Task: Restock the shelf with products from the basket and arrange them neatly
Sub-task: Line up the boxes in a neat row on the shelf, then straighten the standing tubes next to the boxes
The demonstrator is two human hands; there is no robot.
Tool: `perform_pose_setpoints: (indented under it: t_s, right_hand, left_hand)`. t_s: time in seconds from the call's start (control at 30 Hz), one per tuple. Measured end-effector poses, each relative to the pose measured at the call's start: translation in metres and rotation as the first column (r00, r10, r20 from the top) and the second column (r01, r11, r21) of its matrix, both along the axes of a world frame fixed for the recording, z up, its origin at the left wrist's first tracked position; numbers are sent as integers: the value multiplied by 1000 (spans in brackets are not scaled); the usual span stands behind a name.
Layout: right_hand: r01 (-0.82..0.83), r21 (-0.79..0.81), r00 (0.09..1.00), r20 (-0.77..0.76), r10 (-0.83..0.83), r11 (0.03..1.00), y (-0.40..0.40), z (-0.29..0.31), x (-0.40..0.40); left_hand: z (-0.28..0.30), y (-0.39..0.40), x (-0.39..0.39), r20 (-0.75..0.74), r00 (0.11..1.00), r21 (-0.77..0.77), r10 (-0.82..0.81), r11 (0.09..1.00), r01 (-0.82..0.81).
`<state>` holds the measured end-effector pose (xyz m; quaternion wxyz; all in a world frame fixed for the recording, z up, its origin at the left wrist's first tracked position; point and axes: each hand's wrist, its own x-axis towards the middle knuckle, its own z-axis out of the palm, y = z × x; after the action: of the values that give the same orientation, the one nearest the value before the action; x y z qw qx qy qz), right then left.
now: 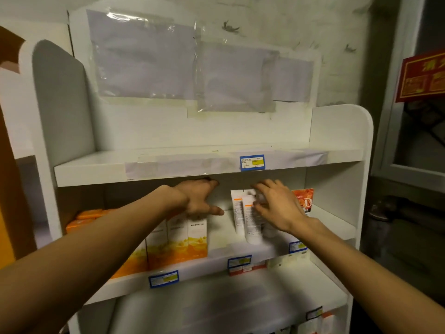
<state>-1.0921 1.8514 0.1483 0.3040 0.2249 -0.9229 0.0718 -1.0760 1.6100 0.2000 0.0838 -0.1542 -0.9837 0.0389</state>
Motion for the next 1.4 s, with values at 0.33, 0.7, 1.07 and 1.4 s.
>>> perform_pose_setpoints:
  t_s: [0.33, 0.7, 1.07, 1.4]
  right_hand:
    - [10, 54, 999, -38, -7, 998, 5, -5, -9]
    - [-168, -255, 967, 146, 209, 952, 1, -16, -18]
    - [-114, -318, 938, 278, 207, 941, 25, -5, -21]
    - [-106, -106, 970, 208, 126, 989, 28, 7, -24]
  left_hand:
    - [-4, 65, -47, -54, 997, -106, -48, 994, 42]
    - [-8, 72, -62, -65, 997, 81, 30, 996, -25]
    - [-11, 73, -57, 113, 982, 191, 152, 966, -172]
    - [5, 57, -48, 119, 990, 31, 74, 996, -79]
